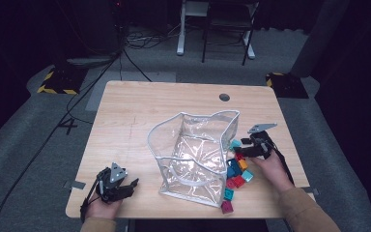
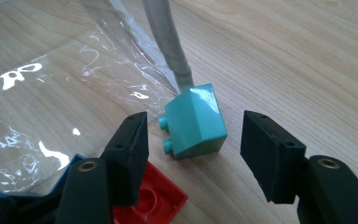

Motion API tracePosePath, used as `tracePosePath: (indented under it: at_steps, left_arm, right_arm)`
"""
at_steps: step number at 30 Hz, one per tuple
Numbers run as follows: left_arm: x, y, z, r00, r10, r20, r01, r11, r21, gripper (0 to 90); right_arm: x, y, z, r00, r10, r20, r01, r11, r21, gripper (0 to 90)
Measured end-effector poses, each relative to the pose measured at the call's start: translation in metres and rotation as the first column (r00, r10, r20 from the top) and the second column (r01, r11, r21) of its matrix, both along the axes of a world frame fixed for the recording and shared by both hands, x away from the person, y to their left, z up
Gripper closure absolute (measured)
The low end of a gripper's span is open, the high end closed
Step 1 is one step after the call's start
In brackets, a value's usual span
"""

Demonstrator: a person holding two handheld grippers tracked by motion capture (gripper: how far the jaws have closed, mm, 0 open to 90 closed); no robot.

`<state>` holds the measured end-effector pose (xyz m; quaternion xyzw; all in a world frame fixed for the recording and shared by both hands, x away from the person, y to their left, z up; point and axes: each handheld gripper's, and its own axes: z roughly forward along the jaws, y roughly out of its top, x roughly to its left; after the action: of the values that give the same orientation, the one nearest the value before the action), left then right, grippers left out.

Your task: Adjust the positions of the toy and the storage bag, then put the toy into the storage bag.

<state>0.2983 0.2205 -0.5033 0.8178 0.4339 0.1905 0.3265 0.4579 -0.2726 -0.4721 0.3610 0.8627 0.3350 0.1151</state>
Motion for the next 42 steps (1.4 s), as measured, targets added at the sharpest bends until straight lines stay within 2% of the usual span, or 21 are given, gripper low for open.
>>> tracePosePath:
  at_steps: [6,9,11,13,18,29,34,37,42]
  left_arm:
    - [0.004,0.002,-0.003,0.9998,0.017,-0.007,-0.017,0.9989,-0.043,35.0]
    - [0.006,0.003,-0.003,0.9994,0.026,-0.021,-0.027,0.9984,-0.050,32.3]
    - [0.007,0.002,-0.003,0.9993,0.031,-0.022,-0.032,0.9982,-0.051,31.4]
    - [0.007,0.002,-0.003,0.9992,0.033,-0.022,-0.034,0.9982,-0.050,30.9]
    - [0.008,0.001,-0.003,0.9990,0.038,-0.023,-0.039,0.9979,-0.053,30.1]
    - [0.009,0.001,-0.003,0.9990,0.037,-0.024,-0.038,0.9979,-0.051,29.5]
    - [0.010,0.001,-0.003,0.9990,0.038,-0.026,-0.039,0.9979,-0.052,28.6]
    - [0.012,0.002,-0.003,0.9994,0.017,-0.031,-0.018,0.9986,-0.050,27.2]
    - [0.016,0.005,-0.003,0.9992,0.027,-0.030,-0.028,0.9985,-0.047,25.9]
  right_arm:
    - [0.006,0.012,-0.010,0.9999,0.010,-0.005,-0.010,0.999,-0.037,43.8]
    - [0.007,0.017,-0.013,0.9999,0.014,0.000,-0.014,0.997,-0.076,51.5]
    - [0.006,0.017,-0.013,0.9997,0.023,0.006,-0.022,0.997,-0.076,56.1]
    - [0.006,0.017,-0.012,0.9996,0.022,0.017,-0.020,0.996,-0.092,56.5]
    - [0.005,0.016,-0.012,0.9996,0.022,0.017,-0.021,0.995,-0.095,56.7]
    - [-0.008,0.004,0.011,0.9989,0.027,0.039,-0.026,0.999,-0.026,56.6]
    - [-0.015,-0.005,0.026,0.9993,0.016,0.034,-0.017,0.999,0.048,56.6]
    - [-0.020,-0.010,0.037,0.9995,0.012,0.028,-0.015,0.995,0.096,56.6]
    - [-0.031,-0.015,0.059,0.9988,0.019,0.044,-0.025,0.990,0.140,56.6]
